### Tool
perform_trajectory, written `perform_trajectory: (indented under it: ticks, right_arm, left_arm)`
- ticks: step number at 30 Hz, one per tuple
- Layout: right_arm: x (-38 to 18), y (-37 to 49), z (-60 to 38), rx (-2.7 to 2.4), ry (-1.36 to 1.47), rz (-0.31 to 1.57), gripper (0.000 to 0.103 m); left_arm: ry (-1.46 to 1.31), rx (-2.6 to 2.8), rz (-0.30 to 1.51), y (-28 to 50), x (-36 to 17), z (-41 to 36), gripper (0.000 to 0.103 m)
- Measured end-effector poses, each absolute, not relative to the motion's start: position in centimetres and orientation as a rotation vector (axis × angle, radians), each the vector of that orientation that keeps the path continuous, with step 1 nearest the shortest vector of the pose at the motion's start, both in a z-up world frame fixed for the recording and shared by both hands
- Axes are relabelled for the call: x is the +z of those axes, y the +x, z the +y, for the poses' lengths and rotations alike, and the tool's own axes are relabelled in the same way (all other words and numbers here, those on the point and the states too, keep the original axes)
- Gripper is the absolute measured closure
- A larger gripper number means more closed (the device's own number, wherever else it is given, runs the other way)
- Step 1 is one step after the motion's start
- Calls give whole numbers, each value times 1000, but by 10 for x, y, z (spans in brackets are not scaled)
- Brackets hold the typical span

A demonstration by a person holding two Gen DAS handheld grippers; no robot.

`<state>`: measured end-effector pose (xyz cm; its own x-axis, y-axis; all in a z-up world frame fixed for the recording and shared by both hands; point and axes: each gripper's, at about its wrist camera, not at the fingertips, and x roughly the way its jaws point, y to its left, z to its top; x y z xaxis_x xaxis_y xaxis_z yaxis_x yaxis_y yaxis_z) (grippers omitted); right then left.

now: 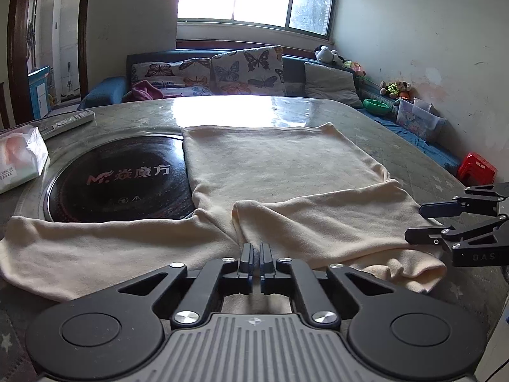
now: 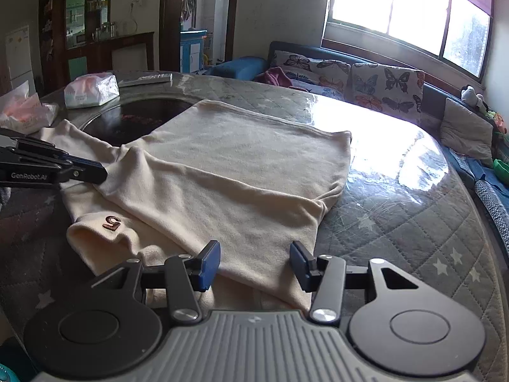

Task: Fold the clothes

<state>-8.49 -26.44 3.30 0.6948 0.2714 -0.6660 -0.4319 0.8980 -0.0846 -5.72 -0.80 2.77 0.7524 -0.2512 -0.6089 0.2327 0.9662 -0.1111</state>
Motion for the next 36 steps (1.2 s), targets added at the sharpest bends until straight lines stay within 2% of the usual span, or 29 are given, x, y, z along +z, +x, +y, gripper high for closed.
perform_trajectory:
  ticks: [13,25,28,30,32,36]
  right_arm:
    - [47,-55,-262,403,-253,669,56]
    - [30,-25,-259,403,-237,717,59]
    - [35,-29,-252,410,-273,707,59]
    - [38,-31,-246,430,-286,703,59]
    - [40,-33,-234,472,-302,700,59]
    - [41,-35,-208,550,-337,697,60]
  left_arm:
    - [-40,-298,619,-39,53,-14,97]
    - [-59,-313,690,-1,20,-26,96]
    - [-70,-304,677,-9,24,-19,88]
    - [-75,-286,665,-16,26,-13,78]
    - [-73,-247,649,-25,29,-5,56]
    - [-107,-172,632,-39,35,18,51]
